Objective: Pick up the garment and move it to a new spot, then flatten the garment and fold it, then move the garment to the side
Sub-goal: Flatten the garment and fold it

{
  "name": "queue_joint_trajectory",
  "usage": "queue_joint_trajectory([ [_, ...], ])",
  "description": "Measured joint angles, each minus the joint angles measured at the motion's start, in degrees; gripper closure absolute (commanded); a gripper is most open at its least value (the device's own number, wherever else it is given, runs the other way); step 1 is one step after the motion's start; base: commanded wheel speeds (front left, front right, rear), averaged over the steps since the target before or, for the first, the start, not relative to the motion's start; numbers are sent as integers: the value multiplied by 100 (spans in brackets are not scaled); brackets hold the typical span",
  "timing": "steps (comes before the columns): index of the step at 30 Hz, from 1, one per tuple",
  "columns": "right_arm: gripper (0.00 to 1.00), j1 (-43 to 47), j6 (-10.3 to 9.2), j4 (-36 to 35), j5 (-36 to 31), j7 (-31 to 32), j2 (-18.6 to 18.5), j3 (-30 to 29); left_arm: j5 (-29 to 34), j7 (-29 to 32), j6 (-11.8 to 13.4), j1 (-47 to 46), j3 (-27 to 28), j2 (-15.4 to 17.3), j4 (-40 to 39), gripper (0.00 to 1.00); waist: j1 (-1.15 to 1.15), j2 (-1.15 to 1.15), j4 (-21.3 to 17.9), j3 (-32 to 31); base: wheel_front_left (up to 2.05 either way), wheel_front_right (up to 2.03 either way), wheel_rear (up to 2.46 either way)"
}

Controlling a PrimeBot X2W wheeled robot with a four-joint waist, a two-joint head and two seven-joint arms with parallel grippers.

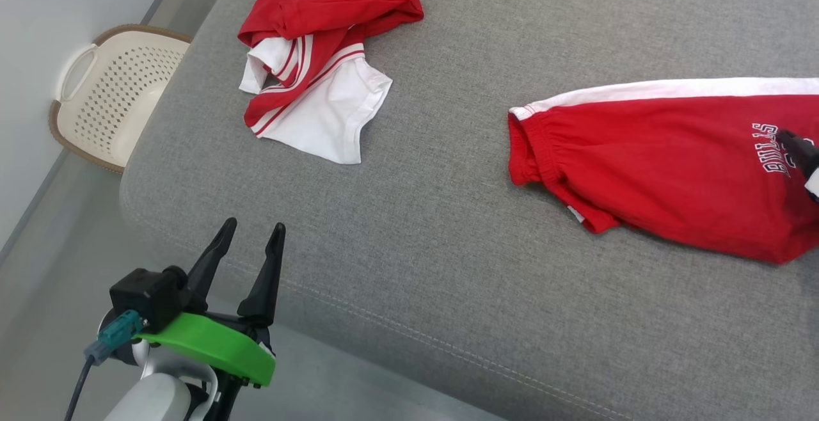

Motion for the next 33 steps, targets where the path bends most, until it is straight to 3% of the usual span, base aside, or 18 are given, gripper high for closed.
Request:
queue_joint_trajectory([
  [19, 0, -105, 55, 22, -46, 287, -66, 126, 303, -1, 0, 125, 219, -85, -386, 0, 0, 0, -525, 78, 0, 0, 0],
  [33, 0, -150, 218, 7, 74, 427, 107, 83, 422, -2, 1, 129, 214, -191, -411, 0, 0, 0, -537, 178, 0, 0, 0],
])
